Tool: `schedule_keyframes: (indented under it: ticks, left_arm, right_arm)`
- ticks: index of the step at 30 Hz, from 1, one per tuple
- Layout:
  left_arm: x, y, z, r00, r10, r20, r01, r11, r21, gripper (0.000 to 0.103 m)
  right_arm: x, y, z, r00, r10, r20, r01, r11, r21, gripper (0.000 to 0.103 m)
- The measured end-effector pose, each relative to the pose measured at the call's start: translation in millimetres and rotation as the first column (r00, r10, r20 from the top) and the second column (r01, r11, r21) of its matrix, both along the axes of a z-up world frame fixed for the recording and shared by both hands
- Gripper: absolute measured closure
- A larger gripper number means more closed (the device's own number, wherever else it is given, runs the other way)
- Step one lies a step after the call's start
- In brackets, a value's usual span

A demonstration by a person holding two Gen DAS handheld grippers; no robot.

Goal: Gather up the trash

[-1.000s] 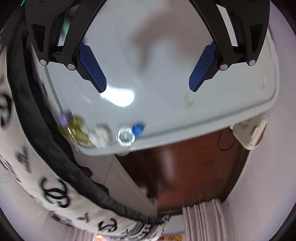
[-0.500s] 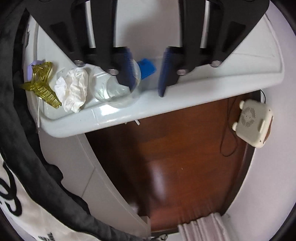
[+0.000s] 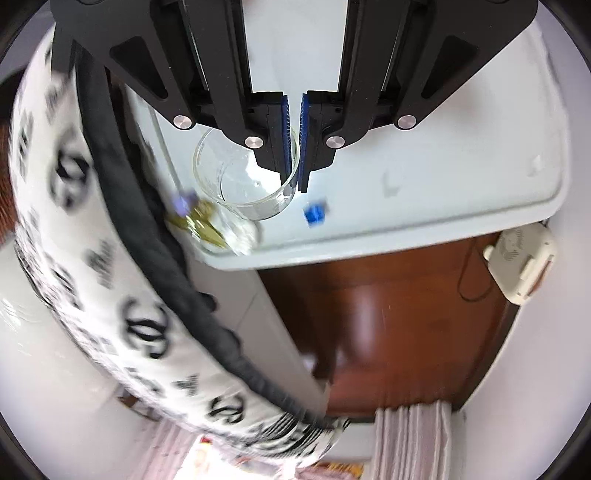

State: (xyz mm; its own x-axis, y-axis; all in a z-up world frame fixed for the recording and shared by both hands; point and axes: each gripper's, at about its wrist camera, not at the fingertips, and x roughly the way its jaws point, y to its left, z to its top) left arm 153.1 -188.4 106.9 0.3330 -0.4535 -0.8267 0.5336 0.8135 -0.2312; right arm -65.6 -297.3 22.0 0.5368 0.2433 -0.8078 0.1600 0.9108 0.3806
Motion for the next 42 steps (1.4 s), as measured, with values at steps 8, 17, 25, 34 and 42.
schedule_keyframes:
  ticks: [8,17,25,34,42]
  left_arm:
    - [-183.1,131.0,-11.6,0.999,-0.035,-0.022,0.037,0.996,0.076,0.1]
    - [-301.2,204.1,-171.3,0.921,0.131,-0.367,-0.055,0.976,0.212,0.09]
    - [-306.5,207.7,-170.5,0.918,0.197,-0.343,-0.104,0.957,0.27,0.039]
    - [-228.8,197.9,-39.8,0.947,0.297,0.12,-0.308,0.947,0.091,0.016]
    - [-152.9,156.3,-34.1,0.897,0.334,0.29,-0.362,0.931,0.049,0.015]
  right_arm:
    - [-101.7,73.6,26.7,0.996,0.085,0.002,-0.085,0.996,0.015,0.075]
    - [-187.2,142.4,-56.3,0.946,0.12,-0.301,-0.124,0.992,0.006,0.037]
    - [-192.0,146.3,-38.5,0.957,0.045,-0.287,-0.11,0.97,-0.216,0.017]
    - [-129.7,101.1,84.3,0.977,-0.099,0.188,0.158,0.929,-0.335,0.006]
    - [-38.2,85.8,99.2,0.932,-0.084,0.354,0.21,0.919,-0.335,0.005]
